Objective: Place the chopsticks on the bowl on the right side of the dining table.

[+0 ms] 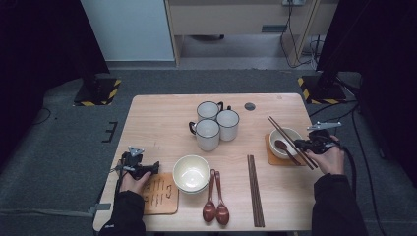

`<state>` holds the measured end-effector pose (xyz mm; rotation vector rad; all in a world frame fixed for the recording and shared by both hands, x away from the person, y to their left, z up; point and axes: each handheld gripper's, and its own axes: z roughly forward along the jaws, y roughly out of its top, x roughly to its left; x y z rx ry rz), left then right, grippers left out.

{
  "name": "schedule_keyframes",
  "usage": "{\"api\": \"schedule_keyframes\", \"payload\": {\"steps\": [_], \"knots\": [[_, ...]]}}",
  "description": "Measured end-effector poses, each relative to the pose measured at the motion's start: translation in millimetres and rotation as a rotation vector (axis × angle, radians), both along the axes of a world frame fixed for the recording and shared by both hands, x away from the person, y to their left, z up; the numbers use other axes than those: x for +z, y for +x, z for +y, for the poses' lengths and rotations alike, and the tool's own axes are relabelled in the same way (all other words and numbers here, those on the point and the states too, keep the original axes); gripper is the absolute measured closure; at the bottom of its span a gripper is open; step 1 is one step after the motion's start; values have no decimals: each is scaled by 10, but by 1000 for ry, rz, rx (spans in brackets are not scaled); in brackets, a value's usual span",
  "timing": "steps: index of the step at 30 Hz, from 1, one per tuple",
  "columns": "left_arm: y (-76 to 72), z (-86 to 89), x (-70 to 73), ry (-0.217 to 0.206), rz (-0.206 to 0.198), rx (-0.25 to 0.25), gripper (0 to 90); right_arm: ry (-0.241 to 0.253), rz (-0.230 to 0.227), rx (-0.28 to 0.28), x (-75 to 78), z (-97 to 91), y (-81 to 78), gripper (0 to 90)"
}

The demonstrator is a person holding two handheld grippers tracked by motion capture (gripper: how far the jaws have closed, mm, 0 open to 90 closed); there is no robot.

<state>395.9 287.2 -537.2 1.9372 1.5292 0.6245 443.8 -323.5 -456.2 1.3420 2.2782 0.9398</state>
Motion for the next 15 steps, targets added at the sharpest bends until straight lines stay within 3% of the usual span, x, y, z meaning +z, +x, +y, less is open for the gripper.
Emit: {"api": "schedule_keyframes", "payload": {"steps": [15], "knots": [[0,0,0,0,0,0,0,3,1,-2,1,0,-3,849]]}}
